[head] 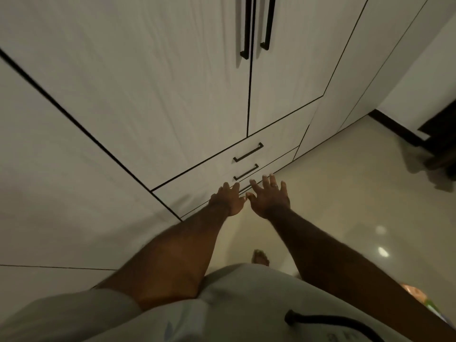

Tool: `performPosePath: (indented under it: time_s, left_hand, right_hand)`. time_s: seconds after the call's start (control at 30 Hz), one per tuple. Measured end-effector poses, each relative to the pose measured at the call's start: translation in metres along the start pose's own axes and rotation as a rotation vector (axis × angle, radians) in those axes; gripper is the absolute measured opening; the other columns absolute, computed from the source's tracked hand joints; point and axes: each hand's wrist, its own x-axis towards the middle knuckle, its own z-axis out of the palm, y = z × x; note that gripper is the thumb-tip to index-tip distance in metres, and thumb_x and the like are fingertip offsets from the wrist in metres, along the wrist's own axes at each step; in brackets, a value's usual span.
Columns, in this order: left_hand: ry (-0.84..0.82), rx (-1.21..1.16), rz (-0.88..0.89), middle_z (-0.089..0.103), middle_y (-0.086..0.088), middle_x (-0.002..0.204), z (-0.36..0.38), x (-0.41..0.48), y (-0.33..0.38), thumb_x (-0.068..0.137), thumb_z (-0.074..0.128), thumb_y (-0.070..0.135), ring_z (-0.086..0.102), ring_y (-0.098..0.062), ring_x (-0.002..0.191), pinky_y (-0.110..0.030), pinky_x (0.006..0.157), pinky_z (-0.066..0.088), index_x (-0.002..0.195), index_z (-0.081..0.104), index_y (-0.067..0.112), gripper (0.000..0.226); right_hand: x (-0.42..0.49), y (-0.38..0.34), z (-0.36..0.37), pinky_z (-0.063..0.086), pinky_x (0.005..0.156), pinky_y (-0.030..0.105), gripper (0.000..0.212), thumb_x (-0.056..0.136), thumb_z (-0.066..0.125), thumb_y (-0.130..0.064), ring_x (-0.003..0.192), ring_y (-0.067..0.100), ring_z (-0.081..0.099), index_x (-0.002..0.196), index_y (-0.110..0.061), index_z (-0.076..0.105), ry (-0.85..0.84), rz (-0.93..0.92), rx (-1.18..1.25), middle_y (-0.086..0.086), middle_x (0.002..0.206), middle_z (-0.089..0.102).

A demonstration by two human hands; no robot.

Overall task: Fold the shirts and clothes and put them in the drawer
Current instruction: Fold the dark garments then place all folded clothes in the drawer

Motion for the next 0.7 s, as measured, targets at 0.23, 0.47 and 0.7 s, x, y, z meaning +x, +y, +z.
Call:
performPosePath:
  time_s: [0.23,0.47,0.7]
  left_hand:
    - [0.004,-0.011,-0.034,0.024,-0.013,0.163,-0.013,0.050,0.041,0.100,0.055,0.037,0.033,-0.031,0.146,-0.047,0.113,0.036,0.159,0.020,0.024,0.070]
    - [-0.021,0.004,-0.063,0.028,-0.014,0.160,-0.020,0.100,0.027,0.100,0.056,0.031,0.034,-0.032,0.145,-0.048,0.113,0.037,0.158,0.024,0.019,0.068]
    - [-0.020,-0.100,-0.004,0.051,-0.012,0.142,-0.030,0.185,0.017,0.096,0.057,0.014,0.052,-0.030,0.131,-0.044,0.110,0.043,0.138,0.048,0.009,0.043]
  right_hand:
    - [0.057,0.025,-0.021,0.004,0.125,0.059,0.064,0.105,0.025,-0.059,0.158,0.031,-0.002,0.162,-0.032,0.017,-0.133,-0.118,-0.050,0.011,0.171,0.008]
    - [0.121,0.022,-0.012,0.005,0.125,0.058,0.068,0.104,0.029,-0.059,0.158,0.030,0.003,0.163,-0.027,0.020,-0.194,-0.192,-0.057,0.010,0.170,0.014]
    - [0.205,0.009,-0.004,0.015,0.125,0.058,0.074,0.098,0.057,-0.041,0.158,0.031,0.009,0.161,-0.018,0.025,-0.227,-0.198,0.000,0.012,0.168,0.021]
